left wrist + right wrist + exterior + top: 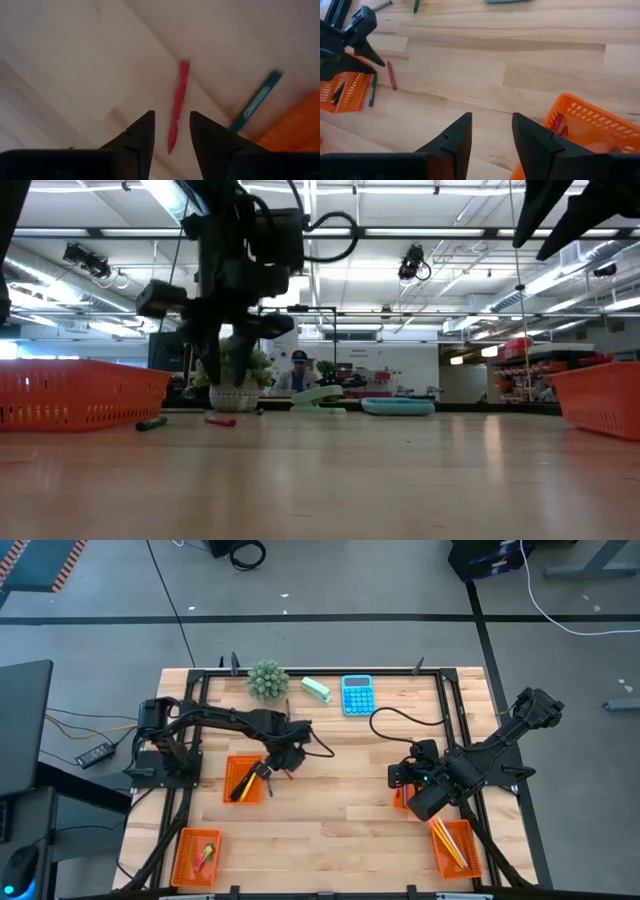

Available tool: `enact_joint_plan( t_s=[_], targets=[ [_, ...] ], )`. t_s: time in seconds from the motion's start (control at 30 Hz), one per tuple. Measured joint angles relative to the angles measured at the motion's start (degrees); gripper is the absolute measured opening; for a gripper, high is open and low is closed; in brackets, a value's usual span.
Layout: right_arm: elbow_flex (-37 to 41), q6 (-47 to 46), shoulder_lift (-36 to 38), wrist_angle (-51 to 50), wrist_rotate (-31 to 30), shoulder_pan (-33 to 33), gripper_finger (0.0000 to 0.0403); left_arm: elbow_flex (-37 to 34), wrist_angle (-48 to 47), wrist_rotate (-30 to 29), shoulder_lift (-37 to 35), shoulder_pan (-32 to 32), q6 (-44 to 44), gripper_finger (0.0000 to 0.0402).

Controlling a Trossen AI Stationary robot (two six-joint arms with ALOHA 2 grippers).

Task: Sort crayons/erasers/pens/pencils in bins
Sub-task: Put the red crayon into the top right orange basket

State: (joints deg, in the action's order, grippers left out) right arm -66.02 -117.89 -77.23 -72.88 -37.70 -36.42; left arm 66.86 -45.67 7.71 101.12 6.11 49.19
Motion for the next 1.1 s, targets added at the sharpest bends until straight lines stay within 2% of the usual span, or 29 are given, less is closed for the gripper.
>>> enact_joint_plan(
  t_s=[0.23, 0.57, 1.1],
  targets=[
    [0.00, 2.81, 0.00, -0.02, -0.02, 0.00, 0.0147, -4.01, 3.08, -5.74, 0.02, -1.55, 5.58, 0.0130],
    [0.00, 4.88, 0.00, -0.04, -0.02, 0.00, 0.0147, -5.45, 6.02, -5.97, 0.02, -3.92, 5.50, 0.0128],
    [0.00, 5.43, 0.00, -0.04, -0.02, 0.00, 0.0147, -5.45, 8.65, -6.04, 0.15, -4.09, 8.41, 0.0101]
  ],
)
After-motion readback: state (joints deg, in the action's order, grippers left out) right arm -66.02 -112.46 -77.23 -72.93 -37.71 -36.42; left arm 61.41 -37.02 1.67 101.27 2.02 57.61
